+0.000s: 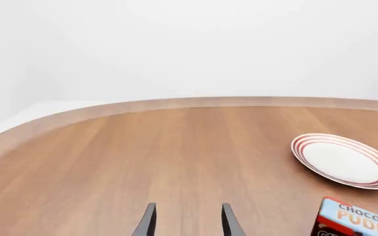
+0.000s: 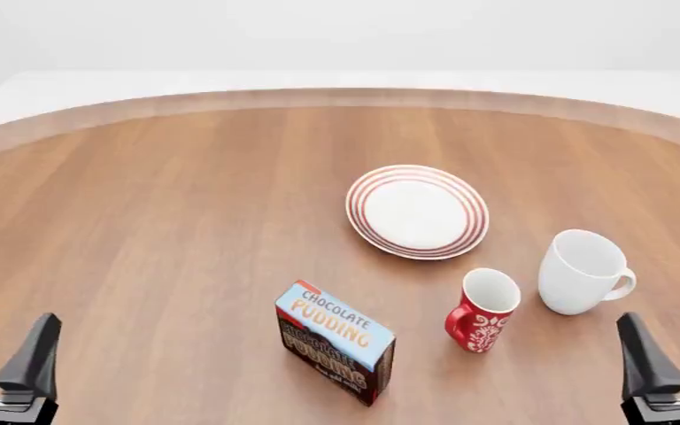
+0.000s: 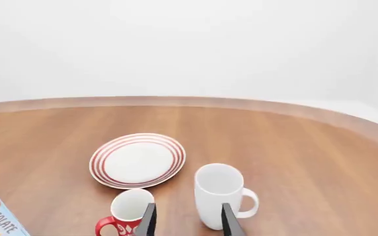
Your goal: Put the chocolate pudding to the right of the plate.
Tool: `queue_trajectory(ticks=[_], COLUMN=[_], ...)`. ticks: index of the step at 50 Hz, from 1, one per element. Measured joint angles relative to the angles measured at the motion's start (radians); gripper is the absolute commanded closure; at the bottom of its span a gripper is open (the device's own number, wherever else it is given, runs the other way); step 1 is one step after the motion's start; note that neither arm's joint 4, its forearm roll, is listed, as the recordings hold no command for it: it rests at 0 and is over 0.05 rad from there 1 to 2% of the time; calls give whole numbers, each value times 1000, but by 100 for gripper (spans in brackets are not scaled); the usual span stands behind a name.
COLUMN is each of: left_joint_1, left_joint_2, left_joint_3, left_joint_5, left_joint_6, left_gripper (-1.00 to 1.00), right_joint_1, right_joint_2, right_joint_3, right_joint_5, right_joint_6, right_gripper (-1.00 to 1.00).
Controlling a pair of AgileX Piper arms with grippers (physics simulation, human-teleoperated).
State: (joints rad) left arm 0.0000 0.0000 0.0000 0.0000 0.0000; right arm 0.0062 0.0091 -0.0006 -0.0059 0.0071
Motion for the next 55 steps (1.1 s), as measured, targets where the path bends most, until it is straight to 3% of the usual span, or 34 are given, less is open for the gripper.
queue_trajectory(ticks=[19,24,42,55], left_joint_1=[0,0,0,0], left_joint_2=[0,0,0,0], left_joint_3=[0,0,0,0], left_joint_5=[0,0,0,0], left_joint_6=[0,0,0,0], left_gripper=[-100,-100,-100,-100], right_joint_1=[44,38,125,342], right_joint_2=[118,140,340,572], right_joint_3=[0,-42,-512,-832], right_joint_5=[-85,-67,174,286], right_joint_6=[25,25,-101,-142], right_gripper=[-100,-100,-100,-100])
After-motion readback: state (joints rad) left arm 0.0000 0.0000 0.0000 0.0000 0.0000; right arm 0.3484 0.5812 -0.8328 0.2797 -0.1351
